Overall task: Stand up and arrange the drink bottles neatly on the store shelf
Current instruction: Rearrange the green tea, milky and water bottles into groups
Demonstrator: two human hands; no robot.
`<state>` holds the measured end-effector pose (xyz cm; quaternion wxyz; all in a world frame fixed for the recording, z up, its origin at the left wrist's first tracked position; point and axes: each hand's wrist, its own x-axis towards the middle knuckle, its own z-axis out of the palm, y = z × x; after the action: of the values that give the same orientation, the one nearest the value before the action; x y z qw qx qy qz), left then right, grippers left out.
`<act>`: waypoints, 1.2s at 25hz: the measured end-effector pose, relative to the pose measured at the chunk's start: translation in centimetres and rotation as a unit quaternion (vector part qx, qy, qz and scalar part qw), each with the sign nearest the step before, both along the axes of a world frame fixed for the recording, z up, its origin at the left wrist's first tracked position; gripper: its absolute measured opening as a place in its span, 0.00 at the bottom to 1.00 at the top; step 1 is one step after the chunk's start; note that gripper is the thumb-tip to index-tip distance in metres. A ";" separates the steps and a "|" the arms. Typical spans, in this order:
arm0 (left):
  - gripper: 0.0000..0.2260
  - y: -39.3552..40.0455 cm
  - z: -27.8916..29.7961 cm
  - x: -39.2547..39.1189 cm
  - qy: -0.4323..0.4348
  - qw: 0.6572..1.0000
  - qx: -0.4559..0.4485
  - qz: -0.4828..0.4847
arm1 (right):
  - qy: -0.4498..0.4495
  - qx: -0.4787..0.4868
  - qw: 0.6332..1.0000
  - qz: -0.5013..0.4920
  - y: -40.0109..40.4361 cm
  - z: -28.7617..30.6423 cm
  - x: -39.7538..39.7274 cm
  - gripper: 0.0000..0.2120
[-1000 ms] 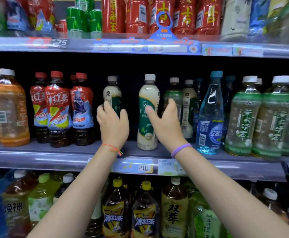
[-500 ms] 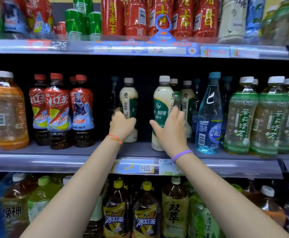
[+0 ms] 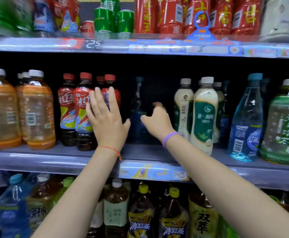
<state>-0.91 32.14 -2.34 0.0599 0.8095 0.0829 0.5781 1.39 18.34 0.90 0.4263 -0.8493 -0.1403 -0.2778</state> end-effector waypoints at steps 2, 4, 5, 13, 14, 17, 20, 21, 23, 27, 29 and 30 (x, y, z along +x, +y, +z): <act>0.48 1.3 -0.3 0.2 0.025 0.998 0.045 0.023 | 0.109 0.092 0.990 -0.002 2.0 2.0 3.0 0.33; 0.46 1.5 -0.7 0.4 0.016 0.997 0.072 0.027 | 0.158 0.124 0.980 0.012 3.1 3.0 5.1 0.41; 0.45 1.5 -0.9 0.3 0.011 0.997 0.075 0.023 | 0.162 0.118 0.980 0.015 3.5 2.9 5.8 0.42; 0.30 0.6 -0.9 -0.6 -0.094 0.985 0.036 -0.138 | 0.106 0.102 0.989 0.033 2.2 1.8 4.2 0.29; 0.30 -0.2 -0.8 -1.0 -0.105 0.974 0.010 -0.201 | 0.091 0.096 0.991 0.033 1.6 1.5 2.8 0.25; 0.34 -4.0 -0.9 -2.4 -0.045 0.928 -0.111 -0.353 | -0.093 0.055 0.993 -0.037 -1.4 0.7 -1.9 0.19; 0.40 -8.0 -1.1 -2.5 0.031 0.906 -0.215 -0.362 | -0.369 0.037 0.924 -0.091 -5.6 0.8 -5.4 0.16; 0.41 -9.2 -1.0 -2.3 0.047 0.902 -0.247 -0.351 | -0.413 0.021 0.903 -0.120 -7.5 0.8 -5.9 0.16; 0.40 -10.9 -1.0 -1.8 0.054 0.900 -0.278 -0.330 | -0.448 -0.008 0.872 -0.199 -10.9 1.0 -6.4 0.20; 0.37 -14.5 -1.1 -1.7 0.059 0.891 -0.275 -0.357 | -0.346 0.005 0.895 -0.282 -18.9 1.7 -5.5 0.30; 0.36 -15.6 -1.2 -1.8 0.056 0.892 -0.271 -0.358 | -0.220 0.063 0.944 -0.239 -21.1 1.6 -4.7 0.33; 0.36 -16.1 -1.3 -1.9 0.055 0.894 -0.270 -0.354 | -0.162 0.084 0.960 -0.211 -21.9 1.2 -4.4 0.34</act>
<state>-2.82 16.07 -3.60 0.4720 0.7684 -0.0530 0.4289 -3.05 -3.53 2.10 0.3991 -0.7644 -0.0016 -0.5063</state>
